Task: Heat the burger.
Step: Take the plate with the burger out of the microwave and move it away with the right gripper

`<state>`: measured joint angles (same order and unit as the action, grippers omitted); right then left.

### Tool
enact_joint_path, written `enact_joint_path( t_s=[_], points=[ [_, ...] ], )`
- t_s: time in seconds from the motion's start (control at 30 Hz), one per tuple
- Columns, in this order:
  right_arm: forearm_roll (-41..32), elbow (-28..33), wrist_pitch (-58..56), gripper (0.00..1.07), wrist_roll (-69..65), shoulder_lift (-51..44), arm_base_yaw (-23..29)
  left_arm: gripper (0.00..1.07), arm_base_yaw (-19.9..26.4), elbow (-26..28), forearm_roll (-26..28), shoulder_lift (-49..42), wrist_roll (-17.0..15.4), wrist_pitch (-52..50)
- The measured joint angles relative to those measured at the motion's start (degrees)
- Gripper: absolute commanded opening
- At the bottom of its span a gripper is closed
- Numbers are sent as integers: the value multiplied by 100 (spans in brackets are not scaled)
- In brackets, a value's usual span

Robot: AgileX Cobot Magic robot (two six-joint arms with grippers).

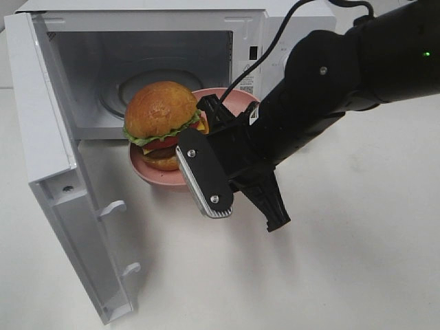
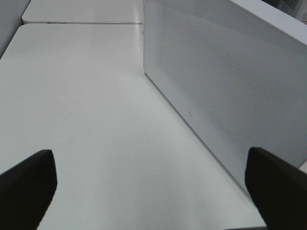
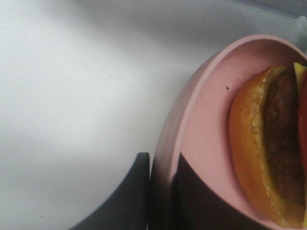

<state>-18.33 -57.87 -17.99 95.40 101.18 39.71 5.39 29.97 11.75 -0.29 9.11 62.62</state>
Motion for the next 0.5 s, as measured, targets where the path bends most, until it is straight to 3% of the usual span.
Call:
enact_joint_path(
  t_s=[0.27, 0.5],
  points=[
    [-52, 791, 430, 0, 0, -573, -6, 100, 0, 0, 0, 0, 0, 0],
    [-590, 1536, 716, 0, 0, -1152, -6, 100, 0, 0, 0, 0, 0, 0]
  ],
)
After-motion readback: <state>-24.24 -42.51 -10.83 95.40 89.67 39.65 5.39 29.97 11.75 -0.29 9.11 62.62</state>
